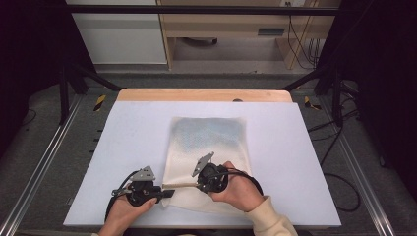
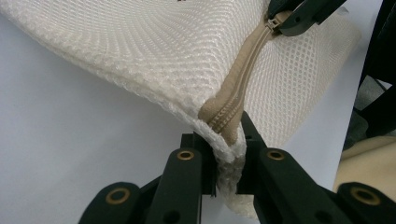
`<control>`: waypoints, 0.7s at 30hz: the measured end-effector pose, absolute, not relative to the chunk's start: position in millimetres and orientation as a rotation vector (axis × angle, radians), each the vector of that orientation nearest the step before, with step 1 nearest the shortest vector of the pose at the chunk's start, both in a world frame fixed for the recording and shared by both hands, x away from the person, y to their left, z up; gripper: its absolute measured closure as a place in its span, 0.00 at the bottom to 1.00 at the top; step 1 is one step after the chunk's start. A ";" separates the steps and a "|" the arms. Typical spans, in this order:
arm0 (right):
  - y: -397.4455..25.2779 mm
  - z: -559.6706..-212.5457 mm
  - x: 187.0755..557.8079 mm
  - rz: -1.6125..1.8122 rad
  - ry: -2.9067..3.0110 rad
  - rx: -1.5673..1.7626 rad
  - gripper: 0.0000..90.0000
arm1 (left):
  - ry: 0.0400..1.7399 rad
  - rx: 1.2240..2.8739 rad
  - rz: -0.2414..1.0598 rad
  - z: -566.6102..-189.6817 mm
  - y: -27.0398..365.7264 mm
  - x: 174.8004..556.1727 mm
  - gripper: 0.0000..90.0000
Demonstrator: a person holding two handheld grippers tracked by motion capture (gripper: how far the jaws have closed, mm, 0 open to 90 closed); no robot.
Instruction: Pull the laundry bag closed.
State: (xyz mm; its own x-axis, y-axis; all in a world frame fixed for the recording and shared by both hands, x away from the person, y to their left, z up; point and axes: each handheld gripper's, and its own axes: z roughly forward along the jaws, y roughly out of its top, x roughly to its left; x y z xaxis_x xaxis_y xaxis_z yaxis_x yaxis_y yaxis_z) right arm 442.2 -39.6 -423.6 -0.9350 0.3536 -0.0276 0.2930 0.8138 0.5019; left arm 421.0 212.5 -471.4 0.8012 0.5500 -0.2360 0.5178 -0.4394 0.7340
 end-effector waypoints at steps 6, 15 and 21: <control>-41.0 -424.8 442.4 0.766 2.880 0.519 0.91 | 0.784 2.125 0.058 -470.9 211.3 419.8 0.92; -41.5 -423.1 441.4 0.771 2.874 0.517 0.91 | 0.780 2.124 0.059 -470.6 211.2 419.6 0.92; -43.9 -421.3 439.6 0.764 2.870 0.519 0.91 | 0.775 2.120 0.065 -469.6 211.0 418.9 0.92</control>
State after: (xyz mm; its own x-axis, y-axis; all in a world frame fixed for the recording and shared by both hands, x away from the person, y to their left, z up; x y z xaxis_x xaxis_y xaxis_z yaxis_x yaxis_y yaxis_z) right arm 439.6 -43.9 -421.3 -0.9329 0.3585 -0.0328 0.2948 0.8129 0.5022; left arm 418.9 211.0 -469.6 0.8064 0.5486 -0.2210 0.5042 -0.4424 0.7417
